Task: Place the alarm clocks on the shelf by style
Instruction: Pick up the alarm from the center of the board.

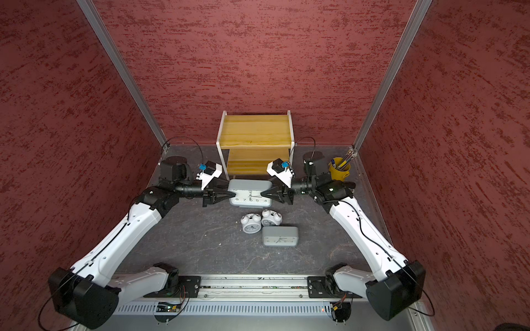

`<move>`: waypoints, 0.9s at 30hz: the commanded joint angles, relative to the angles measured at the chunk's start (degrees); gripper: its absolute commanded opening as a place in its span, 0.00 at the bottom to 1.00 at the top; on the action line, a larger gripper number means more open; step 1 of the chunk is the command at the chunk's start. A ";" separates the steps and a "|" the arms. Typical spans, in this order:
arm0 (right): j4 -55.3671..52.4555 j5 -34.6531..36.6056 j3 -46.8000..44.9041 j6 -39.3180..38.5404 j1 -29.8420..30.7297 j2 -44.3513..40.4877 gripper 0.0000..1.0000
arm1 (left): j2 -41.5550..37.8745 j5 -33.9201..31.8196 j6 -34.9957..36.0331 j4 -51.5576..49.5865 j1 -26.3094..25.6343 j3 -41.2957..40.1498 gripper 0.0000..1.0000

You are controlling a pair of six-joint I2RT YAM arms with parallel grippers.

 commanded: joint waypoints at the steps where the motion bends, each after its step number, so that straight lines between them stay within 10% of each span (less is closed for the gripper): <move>1: 6.22 3.70 0.45 3.28 -0.10 -1.34 0.39 | -1.59 -4.06 0.20 -0.28 -0.06 0.83 0.15; 10: 16.36 21.05 -5.35 10.19 -0.83 -4.54 0.76 | -5.82 -15.73 -0.51 -8.50 0.03 3.72 0.09; 27: 26.89 50.56 -15.53 22.59 -4.12 -6.10 0.74 | -7.54 -39.77 -3.27 -28.72 5.84 12.42 0.08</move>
